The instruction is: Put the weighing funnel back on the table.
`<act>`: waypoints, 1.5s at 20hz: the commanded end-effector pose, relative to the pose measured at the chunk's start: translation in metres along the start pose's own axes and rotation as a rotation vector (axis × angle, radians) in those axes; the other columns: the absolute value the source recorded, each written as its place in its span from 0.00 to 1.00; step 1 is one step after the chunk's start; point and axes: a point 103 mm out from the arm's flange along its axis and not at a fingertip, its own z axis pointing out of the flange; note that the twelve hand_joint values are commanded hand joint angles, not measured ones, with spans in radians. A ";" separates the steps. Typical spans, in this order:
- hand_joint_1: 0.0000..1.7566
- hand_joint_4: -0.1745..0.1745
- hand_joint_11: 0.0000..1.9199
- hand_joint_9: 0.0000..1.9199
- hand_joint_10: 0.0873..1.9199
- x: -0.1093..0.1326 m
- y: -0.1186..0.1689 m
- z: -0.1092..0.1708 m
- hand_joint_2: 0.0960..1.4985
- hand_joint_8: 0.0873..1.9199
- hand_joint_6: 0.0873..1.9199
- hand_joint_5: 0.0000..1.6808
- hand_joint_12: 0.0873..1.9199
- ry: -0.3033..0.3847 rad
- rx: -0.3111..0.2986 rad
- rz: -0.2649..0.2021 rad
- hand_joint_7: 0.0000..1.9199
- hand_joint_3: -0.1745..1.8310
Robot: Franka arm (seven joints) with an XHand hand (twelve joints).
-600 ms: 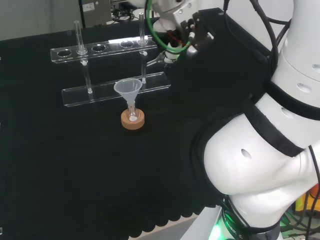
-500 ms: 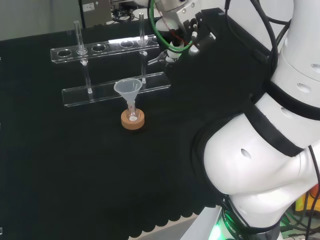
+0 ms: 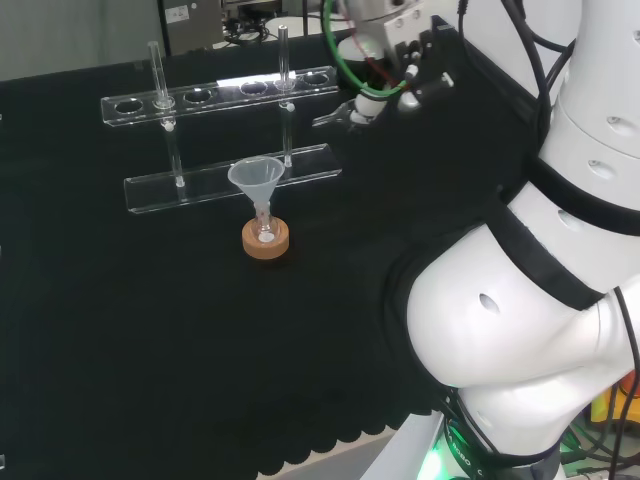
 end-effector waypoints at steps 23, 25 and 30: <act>0.73 0.00 0.67 0.72 0.13 -0.037 0.057 0.111 0.62 0.39 0.40 0.66 0.33 0.169 -0.037 -0.083 0.60 0.17; 0.73 0.00 0.67 0.72 0.13 -0.036 0.056 0.116 0.62 0.39 0.40 0.66 0.33 0.176 -0.036 -0.086 0.60 0.17; 0.73 0.00 0.66 0.72 0.13 -0.033 0.055 0.134 0.62 0.39 0.40 0.66 0.34 0.188 -0.024 -0.091 0.60 0.17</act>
